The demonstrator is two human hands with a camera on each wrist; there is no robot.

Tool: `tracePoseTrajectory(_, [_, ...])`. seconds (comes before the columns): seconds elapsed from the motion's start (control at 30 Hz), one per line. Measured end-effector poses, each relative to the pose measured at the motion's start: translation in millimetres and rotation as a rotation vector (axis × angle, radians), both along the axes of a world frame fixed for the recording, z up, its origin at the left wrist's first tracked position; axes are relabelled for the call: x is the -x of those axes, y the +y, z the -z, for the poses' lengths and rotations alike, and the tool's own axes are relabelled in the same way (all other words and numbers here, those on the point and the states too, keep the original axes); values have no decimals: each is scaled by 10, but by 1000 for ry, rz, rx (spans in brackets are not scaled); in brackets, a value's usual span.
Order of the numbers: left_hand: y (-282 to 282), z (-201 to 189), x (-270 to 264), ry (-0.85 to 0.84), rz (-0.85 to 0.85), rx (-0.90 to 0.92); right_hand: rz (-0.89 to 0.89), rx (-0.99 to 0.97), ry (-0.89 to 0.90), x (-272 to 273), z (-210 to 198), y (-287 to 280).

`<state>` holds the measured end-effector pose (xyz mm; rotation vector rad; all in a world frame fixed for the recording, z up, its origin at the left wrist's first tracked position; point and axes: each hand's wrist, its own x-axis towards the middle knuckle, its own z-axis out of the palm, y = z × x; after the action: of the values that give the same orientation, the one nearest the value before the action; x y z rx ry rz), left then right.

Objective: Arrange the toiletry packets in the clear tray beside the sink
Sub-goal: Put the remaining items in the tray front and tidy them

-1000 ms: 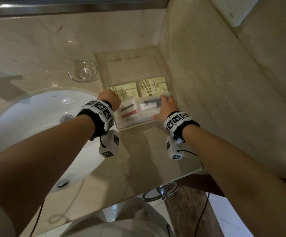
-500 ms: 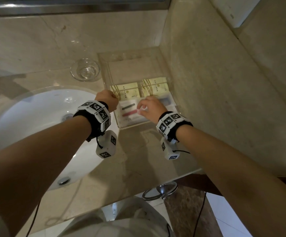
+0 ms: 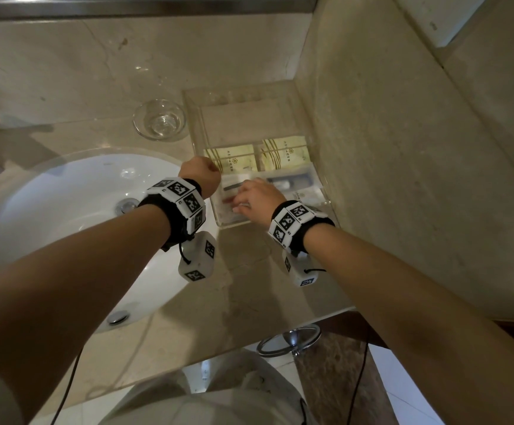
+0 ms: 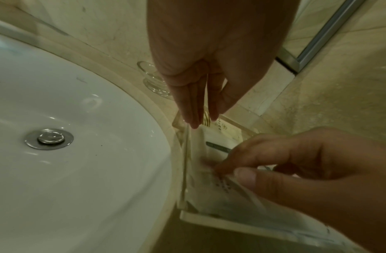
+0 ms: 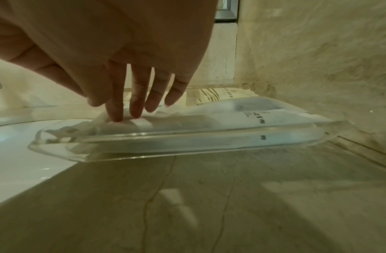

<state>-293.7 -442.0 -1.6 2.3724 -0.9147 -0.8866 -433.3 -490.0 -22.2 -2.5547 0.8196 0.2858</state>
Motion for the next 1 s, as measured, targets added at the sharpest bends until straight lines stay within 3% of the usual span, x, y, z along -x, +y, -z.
tracePoseTrajectory(0.23, [-9, 19, -4, -30, 51, -1, -27, -24, -2, -5, 19, 6])
tracePoseTrajectory(0.4, [-77, 41, 33, -54, 165, 46, 160, 51, -143, 116, -39, -90])
tracePoseTrajectory(0.6, [-170, 136, 188, -71, 308, 10, 311, 139, 57, 390, 34, -317])
tracePoseTrajectory(1.0, [-177, 255, 257, -256, 593, -48, 379, 129, 73, 494, 129, -431])
